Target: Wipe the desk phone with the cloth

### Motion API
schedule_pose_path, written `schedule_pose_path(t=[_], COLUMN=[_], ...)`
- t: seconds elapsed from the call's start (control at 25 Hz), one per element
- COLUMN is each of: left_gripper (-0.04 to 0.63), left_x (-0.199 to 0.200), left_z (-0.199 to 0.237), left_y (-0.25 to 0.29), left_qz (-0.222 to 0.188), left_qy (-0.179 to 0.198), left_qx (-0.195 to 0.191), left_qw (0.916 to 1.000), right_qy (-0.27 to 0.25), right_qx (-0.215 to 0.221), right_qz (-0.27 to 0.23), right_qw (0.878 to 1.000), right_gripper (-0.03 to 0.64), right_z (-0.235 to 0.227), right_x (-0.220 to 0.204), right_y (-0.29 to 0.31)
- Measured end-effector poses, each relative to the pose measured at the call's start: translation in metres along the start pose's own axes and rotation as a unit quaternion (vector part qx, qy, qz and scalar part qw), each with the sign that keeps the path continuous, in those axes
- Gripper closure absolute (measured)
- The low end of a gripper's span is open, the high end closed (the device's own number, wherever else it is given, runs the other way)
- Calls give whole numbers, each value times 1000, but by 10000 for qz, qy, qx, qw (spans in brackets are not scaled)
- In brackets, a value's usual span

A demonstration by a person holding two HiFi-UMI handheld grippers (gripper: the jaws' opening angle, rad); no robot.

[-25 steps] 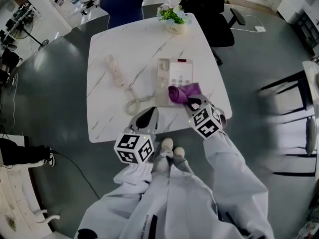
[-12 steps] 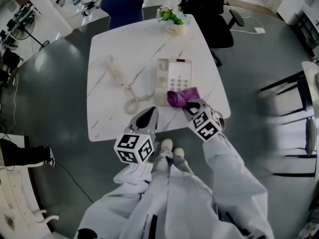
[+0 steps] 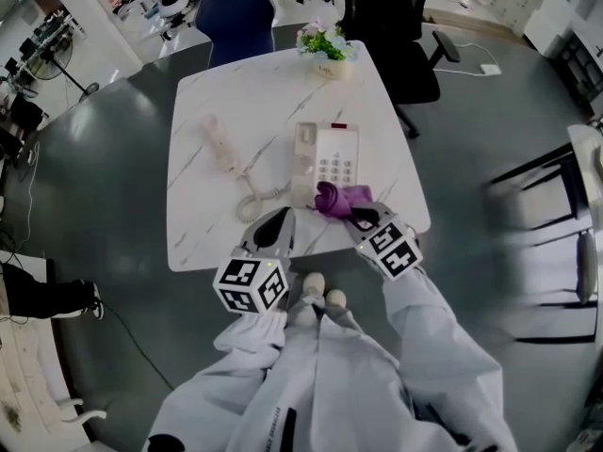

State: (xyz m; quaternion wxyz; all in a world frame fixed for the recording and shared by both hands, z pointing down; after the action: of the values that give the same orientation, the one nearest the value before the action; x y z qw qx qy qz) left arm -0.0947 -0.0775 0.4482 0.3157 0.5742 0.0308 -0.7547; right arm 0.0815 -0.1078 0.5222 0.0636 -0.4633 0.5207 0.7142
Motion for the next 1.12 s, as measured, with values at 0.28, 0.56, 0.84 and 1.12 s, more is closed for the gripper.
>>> schedule_pose_path(t=[0.28, 0.56, 0.84, 1.12], left_gripper=[597, 597, 597, 597], left_x=[10, 14, 16, 27], left_z=[-7, -3, 8, 31], left_y=[-6, -4, 7, 27], left_qz=[-210, -275, -208, -100], left_qy=[70, 54, 35, 5], left_qx=[103, 229, 221, 120], left_qw=[9997, 9993, 9995, 9999], right_qy=[476, 785, 1023, 1117], right_qx=[-161, -376, -515, -657], right_qz=[-745, -1269, -1564, -1580], right_qw=[9960, 9881, 9810, 9789], right_gripper=[586, 586, 586, 586], right_z=[-8, -27, -44, -64], right_x=[12, 27, 42, 60], right_y=[-23, -40, -39, -26])
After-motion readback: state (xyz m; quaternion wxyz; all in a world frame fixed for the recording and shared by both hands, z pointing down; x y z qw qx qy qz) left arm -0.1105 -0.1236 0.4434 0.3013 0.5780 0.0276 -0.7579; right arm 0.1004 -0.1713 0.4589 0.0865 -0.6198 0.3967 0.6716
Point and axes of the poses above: the fingertips, and each gripper's own axes: y forward along the fingers, z to its left, x out of its top, the point moved 6 cm from there along -y, backward along the fingers, and after that the axes turned 3 degrees about z, right-handed, at the moved point
